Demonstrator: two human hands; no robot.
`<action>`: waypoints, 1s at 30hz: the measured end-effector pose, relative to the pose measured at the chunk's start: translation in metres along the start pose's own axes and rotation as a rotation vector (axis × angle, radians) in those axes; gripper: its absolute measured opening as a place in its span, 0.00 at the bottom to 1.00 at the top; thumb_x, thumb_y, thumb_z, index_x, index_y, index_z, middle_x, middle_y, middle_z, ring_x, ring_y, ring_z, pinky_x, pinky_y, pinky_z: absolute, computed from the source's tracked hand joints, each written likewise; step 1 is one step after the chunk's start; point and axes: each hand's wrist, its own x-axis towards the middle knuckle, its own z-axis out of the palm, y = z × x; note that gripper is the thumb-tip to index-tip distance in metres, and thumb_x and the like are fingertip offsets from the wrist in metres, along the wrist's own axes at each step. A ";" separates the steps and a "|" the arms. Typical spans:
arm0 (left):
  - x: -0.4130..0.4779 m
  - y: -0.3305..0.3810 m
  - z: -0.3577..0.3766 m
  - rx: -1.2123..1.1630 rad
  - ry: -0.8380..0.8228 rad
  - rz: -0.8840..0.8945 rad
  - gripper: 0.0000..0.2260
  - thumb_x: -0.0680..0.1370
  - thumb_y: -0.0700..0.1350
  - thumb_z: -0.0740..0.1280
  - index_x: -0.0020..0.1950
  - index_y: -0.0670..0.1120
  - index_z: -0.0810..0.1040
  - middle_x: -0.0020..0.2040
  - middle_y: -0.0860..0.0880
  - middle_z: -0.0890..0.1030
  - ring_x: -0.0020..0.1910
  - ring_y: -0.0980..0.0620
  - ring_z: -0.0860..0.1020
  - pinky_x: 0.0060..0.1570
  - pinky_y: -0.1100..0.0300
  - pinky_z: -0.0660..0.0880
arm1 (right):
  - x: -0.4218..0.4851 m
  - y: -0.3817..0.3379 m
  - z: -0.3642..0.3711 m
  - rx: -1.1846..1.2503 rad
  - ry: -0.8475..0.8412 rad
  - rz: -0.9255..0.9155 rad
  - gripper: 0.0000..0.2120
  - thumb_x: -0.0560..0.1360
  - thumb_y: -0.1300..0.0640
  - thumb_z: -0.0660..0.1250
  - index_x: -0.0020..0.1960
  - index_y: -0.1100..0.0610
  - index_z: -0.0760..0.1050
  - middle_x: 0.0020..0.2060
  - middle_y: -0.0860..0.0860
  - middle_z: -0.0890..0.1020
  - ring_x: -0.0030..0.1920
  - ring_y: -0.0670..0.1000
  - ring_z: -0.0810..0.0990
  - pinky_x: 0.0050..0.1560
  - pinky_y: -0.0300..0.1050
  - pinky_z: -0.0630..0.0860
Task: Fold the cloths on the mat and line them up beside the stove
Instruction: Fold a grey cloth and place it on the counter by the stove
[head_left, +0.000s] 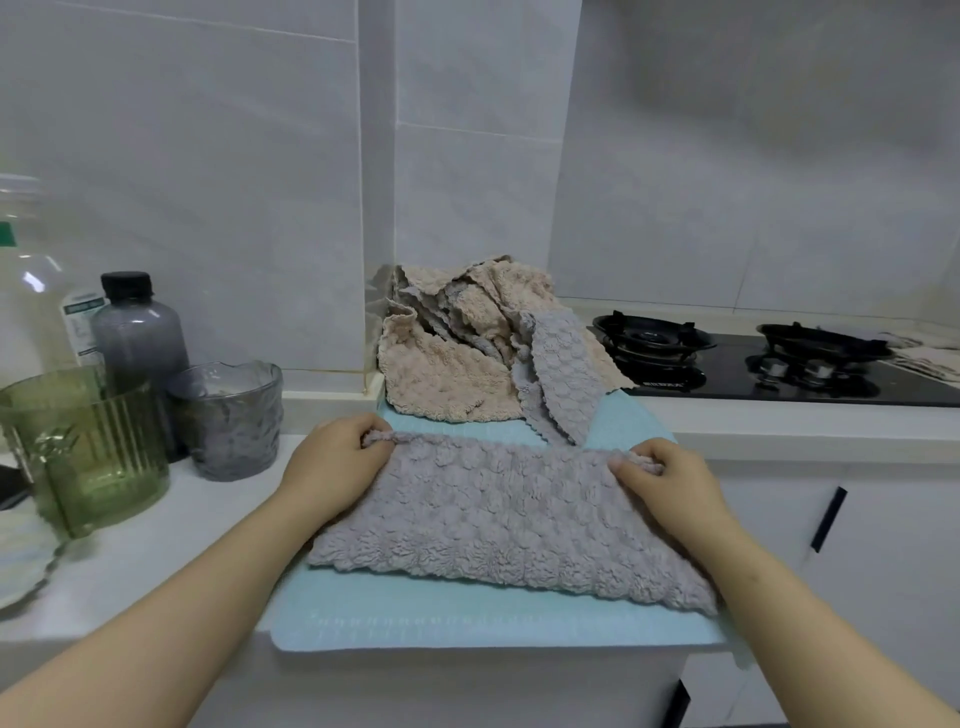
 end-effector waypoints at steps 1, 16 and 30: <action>0.002 0.004 -0.003 -0.025 0.024 -0.003 0.04 0.78 0.44 0.61 0.46 0.51 0.75 0.41 0.50 0.77 0.44 0.48 0.73 0.36 0.57 0.65 | 0.002 -0.005 -0.002 0.099 0.032 -0.011 0.08 0.74 0.54 0.69 0.41 0.58 0.75 0.33 0.49 0.77 0.37 0.51 0.73 0.34 0.41 0.66; 0.021 -0.006 0.015 -0.287 0.052 -0.211 0.05 0.75 0.46 0.67 0.40 0.48 0.73 0.36 0.53 0.75 0.37 0.54 0.72 0.33 0.64 0.64 | 0.047 0.004 0.028 -0.077 -0.033 0.072 0.16 0.76 0.57 0.63 0.64 0.56 0.71 0.49 0.54 0.78 0.47 0.54 0.75 0.48 0.41 0.66; 0.025 -0.006 0.016 -0.114 0.005 -0.167 0.13 0.77 0.34 0.56 0.55 0.48 0.72 0.55 0.45 0.77 0.49 0.47 0.73 0.43 0.61 0.66 | 0.033 -0.012 0.017 -0.229 -0.117 0.103 0.28 0.76 0.51 0.62 0.73 0.54 0.58 0.60 0.57 0.76 0.50 0.55 0.76 0.51 0.44 0.69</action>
